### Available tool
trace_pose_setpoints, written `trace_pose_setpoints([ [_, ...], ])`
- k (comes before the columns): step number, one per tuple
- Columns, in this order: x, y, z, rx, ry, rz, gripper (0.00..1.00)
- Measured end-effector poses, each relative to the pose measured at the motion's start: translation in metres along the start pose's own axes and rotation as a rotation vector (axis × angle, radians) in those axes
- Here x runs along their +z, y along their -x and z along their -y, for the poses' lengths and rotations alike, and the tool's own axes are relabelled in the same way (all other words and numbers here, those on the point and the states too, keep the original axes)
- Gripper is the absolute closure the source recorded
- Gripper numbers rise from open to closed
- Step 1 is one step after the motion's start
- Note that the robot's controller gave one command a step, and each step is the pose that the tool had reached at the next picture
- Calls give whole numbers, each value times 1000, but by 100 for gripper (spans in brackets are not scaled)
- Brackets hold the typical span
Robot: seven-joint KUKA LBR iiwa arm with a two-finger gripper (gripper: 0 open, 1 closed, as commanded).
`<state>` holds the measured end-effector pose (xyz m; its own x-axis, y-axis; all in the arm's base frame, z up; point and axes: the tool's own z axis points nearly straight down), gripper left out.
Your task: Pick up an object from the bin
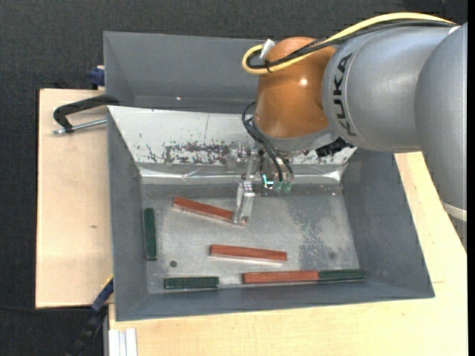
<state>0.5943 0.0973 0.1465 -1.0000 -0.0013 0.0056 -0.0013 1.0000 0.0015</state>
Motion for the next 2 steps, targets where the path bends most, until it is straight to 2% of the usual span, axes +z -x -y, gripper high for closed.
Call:
trace_pose_setpoints([
  [1,-4,2,0,1,1,8,0],
  [2,74,-38,-9,93,1,10,100],
])
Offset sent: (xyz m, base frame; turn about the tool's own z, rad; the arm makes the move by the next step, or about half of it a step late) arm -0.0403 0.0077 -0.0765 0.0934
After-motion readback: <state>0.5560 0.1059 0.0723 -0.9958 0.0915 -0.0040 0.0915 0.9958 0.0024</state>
